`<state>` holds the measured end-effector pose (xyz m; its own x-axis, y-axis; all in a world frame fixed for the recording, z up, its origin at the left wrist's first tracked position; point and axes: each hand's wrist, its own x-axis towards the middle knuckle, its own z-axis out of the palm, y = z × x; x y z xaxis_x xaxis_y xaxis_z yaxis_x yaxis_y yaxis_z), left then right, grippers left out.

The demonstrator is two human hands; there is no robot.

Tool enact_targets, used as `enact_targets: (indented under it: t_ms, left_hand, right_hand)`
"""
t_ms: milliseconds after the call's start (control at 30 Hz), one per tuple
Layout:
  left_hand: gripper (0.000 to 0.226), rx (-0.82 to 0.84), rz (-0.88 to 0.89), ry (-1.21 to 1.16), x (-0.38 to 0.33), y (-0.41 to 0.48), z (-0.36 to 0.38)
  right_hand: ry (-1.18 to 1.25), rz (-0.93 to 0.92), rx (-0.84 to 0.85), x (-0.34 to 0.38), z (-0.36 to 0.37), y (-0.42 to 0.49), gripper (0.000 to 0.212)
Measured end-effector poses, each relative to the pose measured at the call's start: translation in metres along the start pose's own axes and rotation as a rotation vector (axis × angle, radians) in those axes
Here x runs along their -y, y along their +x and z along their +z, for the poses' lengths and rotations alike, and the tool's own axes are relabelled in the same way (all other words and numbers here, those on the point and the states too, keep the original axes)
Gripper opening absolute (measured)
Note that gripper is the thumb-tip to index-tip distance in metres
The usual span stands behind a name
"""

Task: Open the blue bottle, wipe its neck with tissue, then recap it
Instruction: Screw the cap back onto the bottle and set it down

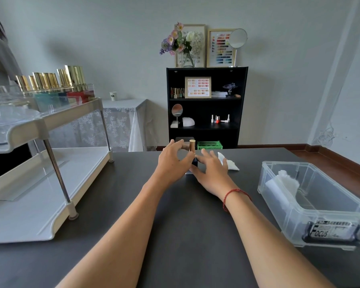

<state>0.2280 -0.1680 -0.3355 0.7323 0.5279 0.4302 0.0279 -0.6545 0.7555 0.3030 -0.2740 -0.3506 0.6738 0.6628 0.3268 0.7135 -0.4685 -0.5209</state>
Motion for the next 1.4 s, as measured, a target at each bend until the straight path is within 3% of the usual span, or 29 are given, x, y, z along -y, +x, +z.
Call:
enact_targets:
  t_ms: [233,767,967,1233,1400]
  left_hand:
    - [0.024,-0.042,0.008,0.035,0.004,0.000,0.000]
    - [0.022,0.018,0.016,-0.020,0.001,-0.001,0.001]
    - [0.025,-0.046,0.011,0.089,-0.001,-0.004,-0.002]
    - [0.018,0.098,0.126,0.144,-0.001,0.001,-0.003]
    - [0.031,0.169,0.175,0.074,0.002,0.003,-0.007]
  right_hand:
    - [0.014,-0.018,0.002,0.000,-0.001,-0.001,0.036]
    - [-0.001,0.011,0.016,0.002,-0.003,-0.002,0.044]
    - [0.011,-0.006,0.021,0.002,-0.002,-0.002,0.038]
    - [0.077,0.009,0.063,0.001,-0.008,-0.004,0.042]
    - [0.153,0.001,0.106,0.002,-0.012,-0.005,0.042]
